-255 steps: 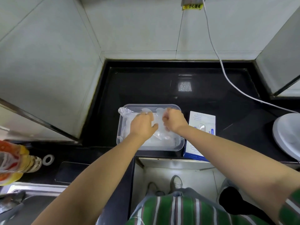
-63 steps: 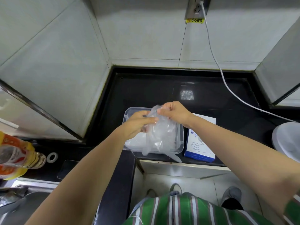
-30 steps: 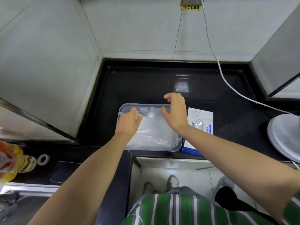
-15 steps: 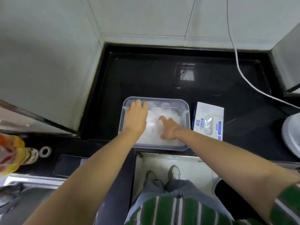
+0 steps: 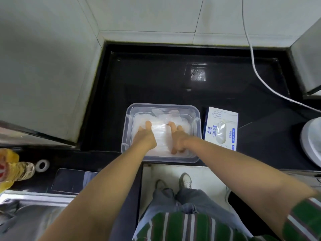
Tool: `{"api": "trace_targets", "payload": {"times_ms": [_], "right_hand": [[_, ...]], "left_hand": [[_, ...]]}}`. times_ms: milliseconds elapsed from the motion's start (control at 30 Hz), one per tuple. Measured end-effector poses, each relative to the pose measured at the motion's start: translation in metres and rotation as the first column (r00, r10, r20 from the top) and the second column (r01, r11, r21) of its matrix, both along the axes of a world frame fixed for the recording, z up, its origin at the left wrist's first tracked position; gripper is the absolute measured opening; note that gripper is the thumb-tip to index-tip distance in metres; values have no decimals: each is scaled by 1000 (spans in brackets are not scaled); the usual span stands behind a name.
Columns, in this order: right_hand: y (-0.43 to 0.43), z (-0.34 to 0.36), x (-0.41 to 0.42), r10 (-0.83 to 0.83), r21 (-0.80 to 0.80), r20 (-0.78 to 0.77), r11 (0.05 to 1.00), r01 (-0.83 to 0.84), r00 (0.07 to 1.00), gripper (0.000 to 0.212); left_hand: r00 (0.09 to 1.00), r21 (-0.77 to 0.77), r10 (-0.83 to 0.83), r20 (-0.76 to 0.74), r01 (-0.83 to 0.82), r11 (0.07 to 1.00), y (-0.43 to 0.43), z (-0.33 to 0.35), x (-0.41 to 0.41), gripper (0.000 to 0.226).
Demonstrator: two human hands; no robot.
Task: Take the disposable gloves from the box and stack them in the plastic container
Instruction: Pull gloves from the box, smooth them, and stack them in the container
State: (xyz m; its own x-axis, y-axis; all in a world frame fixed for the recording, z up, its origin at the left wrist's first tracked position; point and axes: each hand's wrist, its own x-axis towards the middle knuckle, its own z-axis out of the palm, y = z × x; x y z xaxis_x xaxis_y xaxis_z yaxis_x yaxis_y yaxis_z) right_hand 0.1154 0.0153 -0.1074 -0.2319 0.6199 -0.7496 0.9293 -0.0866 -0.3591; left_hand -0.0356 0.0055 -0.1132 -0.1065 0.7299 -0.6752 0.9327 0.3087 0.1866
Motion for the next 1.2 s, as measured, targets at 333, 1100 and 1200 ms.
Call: {"api": "trace_targets", "payload": {"times_ms": [333, 1100, 1200], "right_hand": [[3, 5, 2, 70, -92, -6, 993, -71, 998, 119], [-17, 6, 131, -374, 369, 160, 881, 296, 914, 27], [-18, -1, 134, -359, 413, 212, 876, 249, 909, 29]], "left_hand": [[997, -62, -46, 62, 49, 997, -2, 8, -4, 84], [986, 374, -50, 160, -13, 927, -15, 60, 123, 43], [986, 378, -51, 157, -12, 926, -16, 61, 122, 43]]}}
